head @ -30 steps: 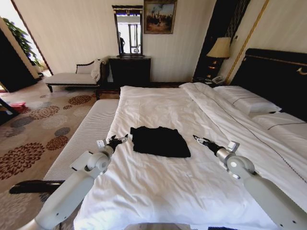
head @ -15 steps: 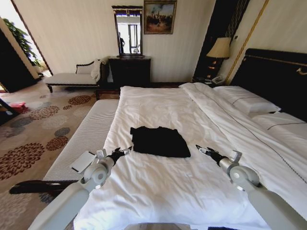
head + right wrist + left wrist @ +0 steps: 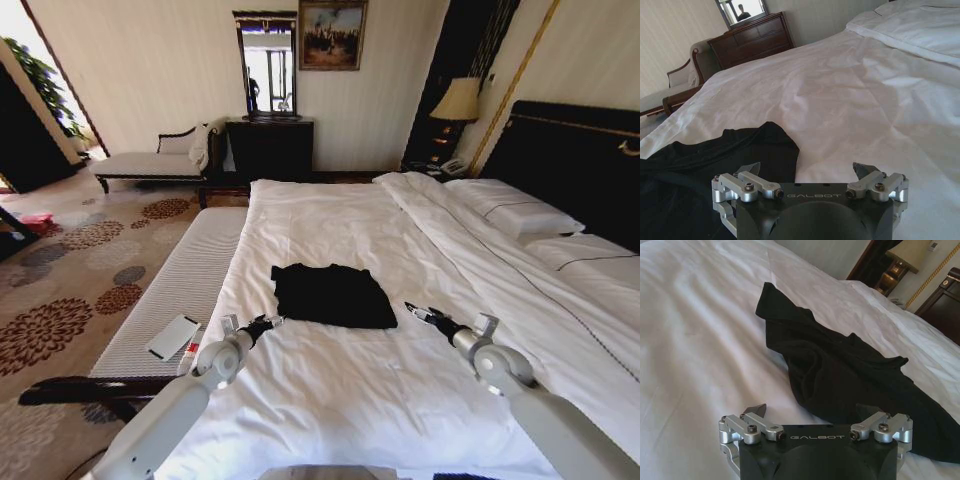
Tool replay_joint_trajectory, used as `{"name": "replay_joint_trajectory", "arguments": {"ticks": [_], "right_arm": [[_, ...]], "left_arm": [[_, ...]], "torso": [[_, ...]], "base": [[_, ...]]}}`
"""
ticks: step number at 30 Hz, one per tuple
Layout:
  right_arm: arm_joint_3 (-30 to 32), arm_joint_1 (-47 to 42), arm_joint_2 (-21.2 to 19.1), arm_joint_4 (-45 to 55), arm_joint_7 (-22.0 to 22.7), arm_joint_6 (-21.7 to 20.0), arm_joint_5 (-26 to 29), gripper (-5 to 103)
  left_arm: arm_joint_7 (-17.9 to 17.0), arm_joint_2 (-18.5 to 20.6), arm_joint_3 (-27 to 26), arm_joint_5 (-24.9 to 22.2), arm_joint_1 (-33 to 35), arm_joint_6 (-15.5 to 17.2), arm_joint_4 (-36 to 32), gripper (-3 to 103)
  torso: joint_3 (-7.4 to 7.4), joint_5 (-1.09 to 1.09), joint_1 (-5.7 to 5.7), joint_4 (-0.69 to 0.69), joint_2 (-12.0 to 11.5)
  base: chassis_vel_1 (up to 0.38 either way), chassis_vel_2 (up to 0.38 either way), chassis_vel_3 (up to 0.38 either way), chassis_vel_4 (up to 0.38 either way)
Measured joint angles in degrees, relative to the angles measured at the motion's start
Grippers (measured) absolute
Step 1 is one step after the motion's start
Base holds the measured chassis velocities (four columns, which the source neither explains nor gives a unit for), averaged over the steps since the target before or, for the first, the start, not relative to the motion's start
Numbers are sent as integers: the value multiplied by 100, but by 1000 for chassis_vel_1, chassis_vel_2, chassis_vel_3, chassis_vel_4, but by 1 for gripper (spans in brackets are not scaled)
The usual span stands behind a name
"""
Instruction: Fold the clothes on the bed.
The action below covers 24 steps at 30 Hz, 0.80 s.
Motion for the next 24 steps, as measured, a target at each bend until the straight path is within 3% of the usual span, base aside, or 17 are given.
{"name": "replay_joint_trajectory", "arguments": {"ticks": [19, 20, 21, 23, 24], "right_arm": [[-81, 71, -41, -74, 61, -28, 6, 100], [-82, 73, -47, -76, 64, -29, 10, 100], [-82, 77, -56, -87, 67, -31, 16, 100], [-83, 78, -58, -92, 68, -32, 17, 100], [-84, 78, -58, -94, 68, -32, 17, 100]], "left_arm": [[304, -356, 42, -221, -239, -137, 415, 101], [309, -381, 60, -225, -252, -137, 442, 97], [319, -425, 87, -222, -274, -137, 490, 87], [323, -453, 98, -211, -287, -138, 521, 87], [325, -463, 101, -205, -291, -140, 534, 82]], "torso": [[0, 0, 0, 1, 0], [0, 0, 0, 1, 0], [0, 0, 0, 1, 0], [0, 0, -1, 1, 0], [0, 0, -1, 0, 0]], "base": [[0, 0, 0, 0], [0, 0, 0, 0], [0, 0, 0, 0], [0, 0, 0, 0], [0, 0, 0, 0]]}}
